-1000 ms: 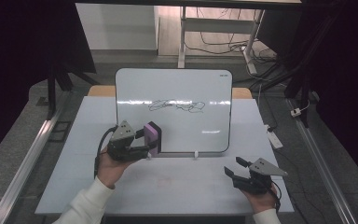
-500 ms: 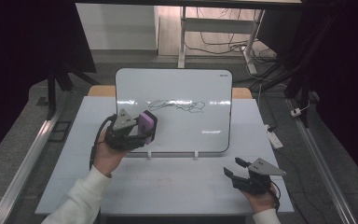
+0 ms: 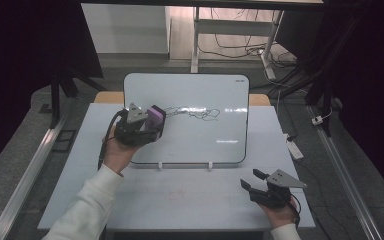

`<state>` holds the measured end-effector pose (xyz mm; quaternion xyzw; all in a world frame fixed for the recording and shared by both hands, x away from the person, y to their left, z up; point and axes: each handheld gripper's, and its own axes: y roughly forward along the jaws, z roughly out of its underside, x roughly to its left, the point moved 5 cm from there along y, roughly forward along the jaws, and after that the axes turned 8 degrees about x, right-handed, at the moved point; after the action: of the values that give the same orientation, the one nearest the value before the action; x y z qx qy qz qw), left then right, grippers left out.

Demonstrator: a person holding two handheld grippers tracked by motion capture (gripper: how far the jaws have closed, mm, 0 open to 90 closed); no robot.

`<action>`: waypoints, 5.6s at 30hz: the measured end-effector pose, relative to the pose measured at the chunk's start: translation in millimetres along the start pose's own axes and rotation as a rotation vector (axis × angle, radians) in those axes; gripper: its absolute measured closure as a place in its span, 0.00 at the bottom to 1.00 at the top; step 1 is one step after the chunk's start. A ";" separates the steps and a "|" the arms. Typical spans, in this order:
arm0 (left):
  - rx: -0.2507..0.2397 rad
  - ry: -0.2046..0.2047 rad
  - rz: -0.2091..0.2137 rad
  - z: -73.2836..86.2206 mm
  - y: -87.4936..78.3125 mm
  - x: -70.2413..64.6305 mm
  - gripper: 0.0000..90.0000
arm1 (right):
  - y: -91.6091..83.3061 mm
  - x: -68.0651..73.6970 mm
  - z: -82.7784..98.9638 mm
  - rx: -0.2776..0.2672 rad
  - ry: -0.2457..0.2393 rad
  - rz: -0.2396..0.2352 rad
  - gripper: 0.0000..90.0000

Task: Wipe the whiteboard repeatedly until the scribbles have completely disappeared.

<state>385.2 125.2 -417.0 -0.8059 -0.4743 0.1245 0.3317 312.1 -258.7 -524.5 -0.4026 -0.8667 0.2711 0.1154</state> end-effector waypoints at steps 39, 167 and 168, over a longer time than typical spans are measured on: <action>0.005 0.080 -0.016 -59.6 78.9 -66.9 0.47 | 2.7 4.4 -0.5 -0.006 -0.018 0.003 0.39; -0.065 -0.057 -0.011 21.6 37.2 -1.4 0.47 | 0.4 5.8 -2.0 -0.018 -0.023 0.019 0.39; -0.068 -0.053 0.001 22.5 35.7 -4.0 0.47 | 0.4 5.7 -2.0 -0.018 -0.023 0.020 0.39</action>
<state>395.8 119.4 -457.6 -0.8134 -0.4865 0.1299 0.2912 309.5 -253.4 -523.2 -0.4090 -0.8664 0.2688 0.0993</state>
